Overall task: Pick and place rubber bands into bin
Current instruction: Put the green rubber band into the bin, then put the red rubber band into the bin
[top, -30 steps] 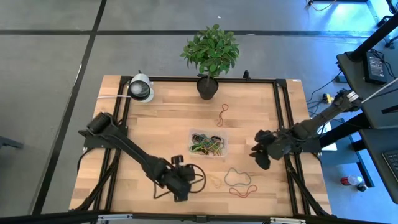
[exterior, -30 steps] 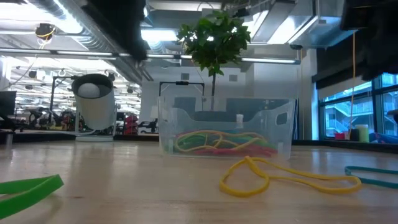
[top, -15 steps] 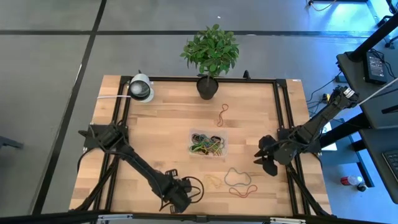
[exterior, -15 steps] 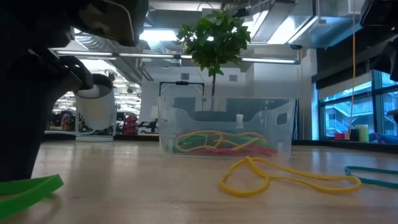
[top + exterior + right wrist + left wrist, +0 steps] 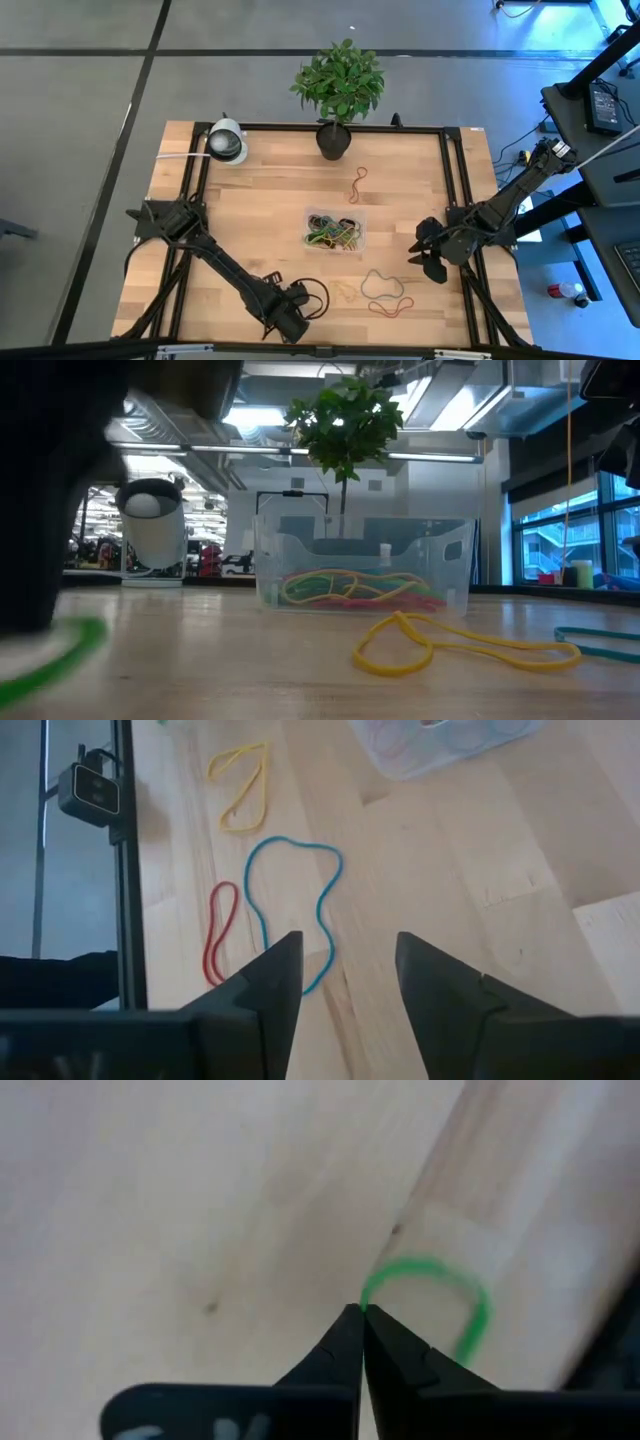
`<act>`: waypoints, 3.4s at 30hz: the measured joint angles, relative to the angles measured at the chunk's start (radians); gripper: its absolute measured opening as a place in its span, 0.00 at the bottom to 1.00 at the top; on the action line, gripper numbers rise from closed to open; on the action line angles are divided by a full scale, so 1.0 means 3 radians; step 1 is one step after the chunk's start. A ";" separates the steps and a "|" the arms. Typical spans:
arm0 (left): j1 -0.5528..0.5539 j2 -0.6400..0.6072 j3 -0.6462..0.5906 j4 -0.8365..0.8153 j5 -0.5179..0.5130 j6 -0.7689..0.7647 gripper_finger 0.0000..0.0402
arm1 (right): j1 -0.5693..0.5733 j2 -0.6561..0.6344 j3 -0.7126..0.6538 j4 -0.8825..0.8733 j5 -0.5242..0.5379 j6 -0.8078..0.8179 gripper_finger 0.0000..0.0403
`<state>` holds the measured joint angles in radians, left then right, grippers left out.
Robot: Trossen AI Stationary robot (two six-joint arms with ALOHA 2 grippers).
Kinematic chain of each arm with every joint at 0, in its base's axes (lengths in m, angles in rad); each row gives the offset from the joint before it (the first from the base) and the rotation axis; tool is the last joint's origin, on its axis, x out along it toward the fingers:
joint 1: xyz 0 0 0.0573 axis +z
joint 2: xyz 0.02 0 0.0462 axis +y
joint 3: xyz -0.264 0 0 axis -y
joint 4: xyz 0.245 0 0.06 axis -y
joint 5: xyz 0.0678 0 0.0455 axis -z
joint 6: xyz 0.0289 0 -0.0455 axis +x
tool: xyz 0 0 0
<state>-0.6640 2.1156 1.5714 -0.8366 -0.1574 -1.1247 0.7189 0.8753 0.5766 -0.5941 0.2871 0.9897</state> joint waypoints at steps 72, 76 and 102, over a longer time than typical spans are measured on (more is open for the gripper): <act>0.2725 -0.3432 -0.2724 0.1688 0.0235 0.3368 0.37 | -0.3199 0.2467 0.2019 -0.0402 0.0116 -0.0640 0.41; 0.2721 -0.3699 -0.2938 0.1711 0.0237 0.3134 0.36 | -0.3381 0.3027 0.2314 -0.0524 -0.0122 -0.0608 0.41; 0.2567 -0.3826 -0.3049 0.1623 0.0067 0.2941 0.36 | -0.3628 0.3642 0.2031 -0.0161 -0.0406 -0.0709 0.02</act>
<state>0.1062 0.9680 0.6567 -0.3496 -0.1372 -0.2424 -0.3695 1.9679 1.1858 -0.6423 0.1653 0.7771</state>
